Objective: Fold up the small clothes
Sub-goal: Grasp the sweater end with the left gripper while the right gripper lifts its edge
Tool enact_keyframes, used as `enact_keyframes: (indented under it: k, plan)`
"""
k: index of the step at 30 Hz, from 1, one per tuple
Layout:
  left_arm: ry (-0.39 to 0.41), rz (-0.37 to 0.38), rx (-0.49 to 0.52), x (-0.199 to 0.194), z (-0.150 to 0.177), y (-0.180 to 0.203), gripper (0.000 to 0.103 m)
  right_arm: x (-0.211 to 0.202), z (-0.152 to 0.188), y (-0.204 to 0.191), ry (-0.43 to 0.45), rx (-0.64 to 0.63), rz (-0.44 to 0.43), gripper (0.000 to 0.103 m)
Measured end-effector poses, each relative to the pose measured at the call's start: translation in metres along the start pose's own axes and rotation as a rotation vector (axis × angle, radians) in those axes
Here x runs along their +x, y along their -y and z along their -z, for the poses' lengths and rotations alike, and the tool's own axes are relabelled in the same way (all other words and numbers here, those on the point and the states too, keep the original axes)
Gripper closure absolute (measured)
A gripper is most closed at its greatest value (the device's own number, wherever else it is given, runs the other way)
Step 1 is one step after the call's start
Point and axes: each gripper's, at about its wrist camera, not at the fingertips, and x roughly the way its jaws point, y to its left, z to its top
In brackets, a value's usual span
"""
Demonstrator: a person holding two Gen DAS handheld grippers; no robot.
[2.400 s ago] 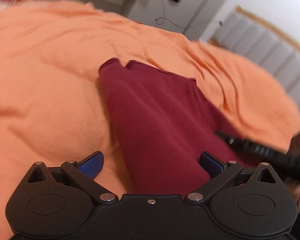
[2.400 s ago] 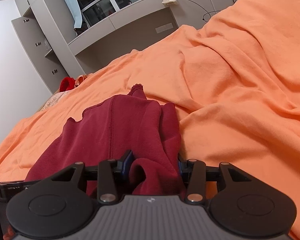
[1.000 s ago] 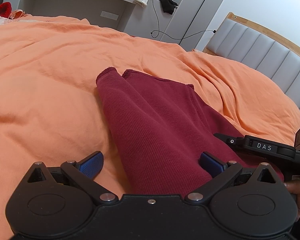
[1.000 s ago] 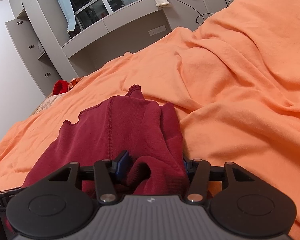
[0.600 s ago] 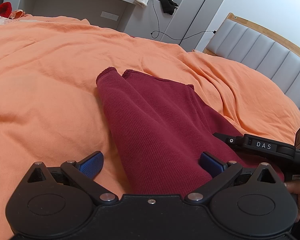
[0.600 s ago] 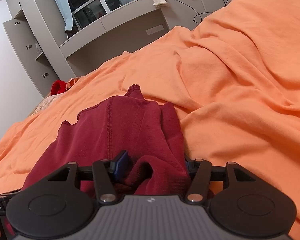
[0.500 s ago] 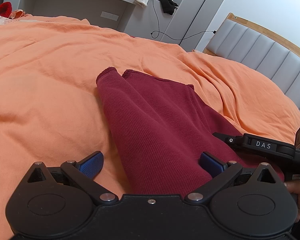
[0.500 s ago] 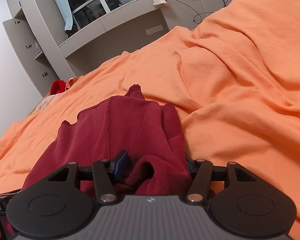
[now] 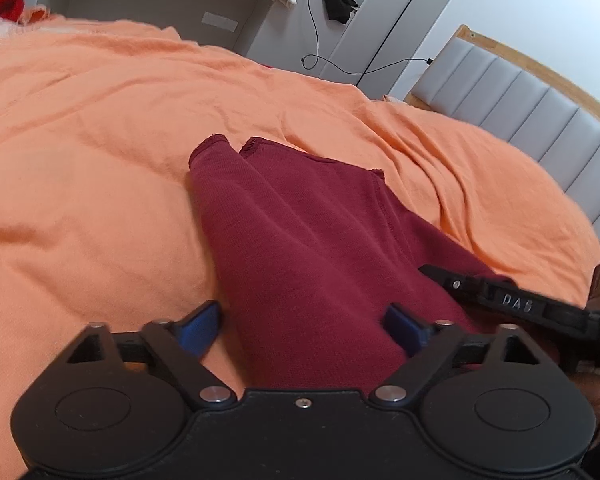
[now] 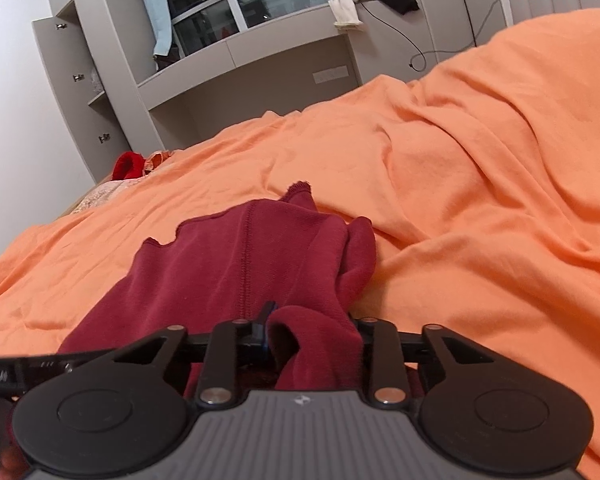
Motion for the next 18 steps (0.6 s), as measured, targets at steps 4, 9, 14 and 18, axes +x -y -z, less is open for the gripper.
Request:
enact_keyframes:
  k: [4, 9, 14, 18]
  plan:
    - [-0.018, 0.044, -0.070, 0.002, -0.003, -0.009, 0.037, -0.004, 0.001, -0.007, 0.016, -0.042, 0.000, 0.076]
    - [-0.012, 0.052, -0.067, 0.004, -0.003, -0.005, 0.053, -0.010, 0.002, -0.012, 0.049, -0.077, -0.002, 0.078]
    - [0.044, 0.006, 0.036, -0.004, -0.006, 0.014, 0.068, -0.020, 0.000, -0.028, 0.118, -0.183, 0.015, 0.080]
    - [0.095, 0.011, 0.057, -0.013, -0.015, 0.019, 0.076, -0.032, 0.004, -0.058, 0.219, -0.347, 0.031, 0.081]
